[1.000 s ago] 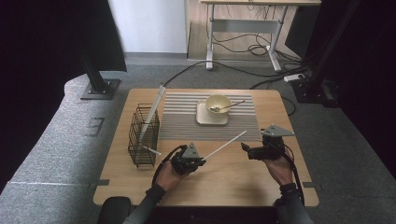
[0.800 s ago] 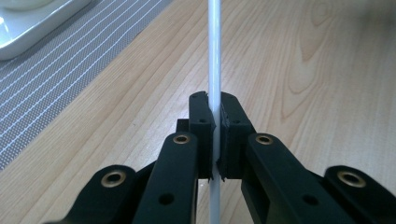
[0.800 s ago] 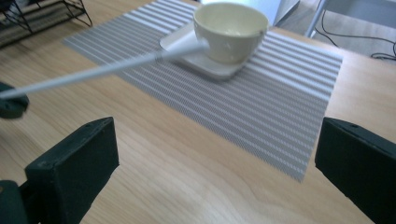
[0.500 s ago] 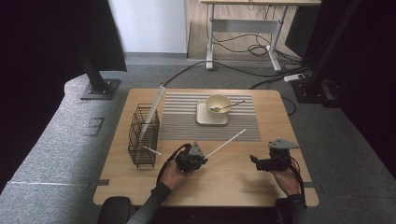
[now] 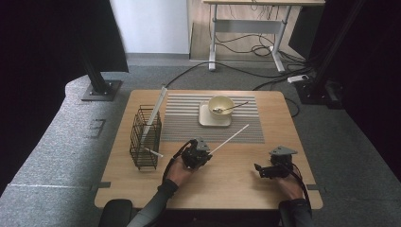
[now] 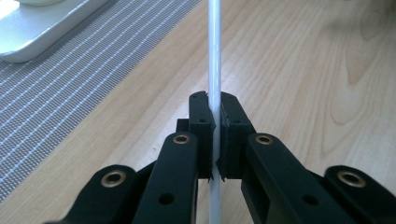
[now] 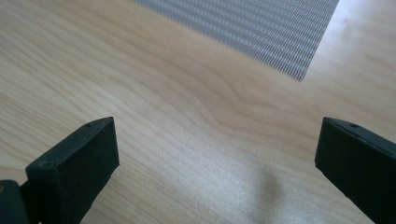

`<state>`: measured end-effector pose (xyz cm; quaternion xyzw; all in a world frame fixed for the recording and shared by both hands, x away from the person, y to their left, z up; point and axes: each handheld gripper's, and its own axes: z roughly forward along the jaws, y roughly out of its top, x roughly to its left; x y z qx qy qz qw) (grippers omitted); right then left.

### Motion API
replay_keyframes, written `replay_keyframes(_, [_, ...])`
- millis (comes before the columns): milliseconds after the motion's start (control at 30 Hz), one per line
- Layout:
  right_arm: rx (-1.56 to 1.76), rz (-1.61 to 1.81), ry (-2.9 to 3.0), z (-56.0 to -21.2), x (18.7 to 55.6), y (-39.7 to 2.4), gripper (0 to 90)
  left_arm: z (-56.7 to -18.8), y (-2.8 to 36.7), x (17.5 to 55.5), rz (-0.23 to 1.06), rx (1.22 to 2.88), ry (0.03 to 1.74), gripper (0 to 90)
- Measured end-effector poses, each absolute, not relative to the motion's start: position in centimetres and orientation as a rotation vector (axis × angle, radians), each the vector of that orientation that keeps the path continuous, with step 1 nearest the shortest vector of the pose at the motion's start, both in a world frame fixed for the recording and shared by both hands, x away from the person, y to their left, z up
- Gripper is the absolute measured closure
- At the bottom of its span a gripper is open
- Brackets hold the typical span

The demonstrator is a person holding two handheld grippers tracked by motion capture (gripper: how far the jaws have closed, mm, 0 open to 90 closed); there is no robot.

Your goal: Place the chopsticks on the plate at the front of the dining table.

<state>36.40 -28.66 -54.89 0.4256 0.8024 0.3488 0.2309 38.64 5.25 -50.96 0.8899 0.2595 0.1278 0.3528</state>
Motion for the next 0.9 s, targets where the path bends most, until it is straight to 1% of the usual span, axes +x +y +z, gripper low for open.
replay_keyframes(333, [1.206,0.925,2.230,-56.4,36.8,-29.3,0.0,-50.5,5.0,40.1,0.342,2.295,0.727,85.2])
replay_keyframes(633, [1.284,0.940,2.235,-56.5,37.1,-29.6,0.0,-50.1,4.5,41.3,0.368,2.310,0.756,85.1])
replay_keyframes(900, [1.284,0.941,2.235,-56.5,37.1,-29.6,0.0,-49.8,4.3,42.6,0.385,2.285,0.840,85.2])
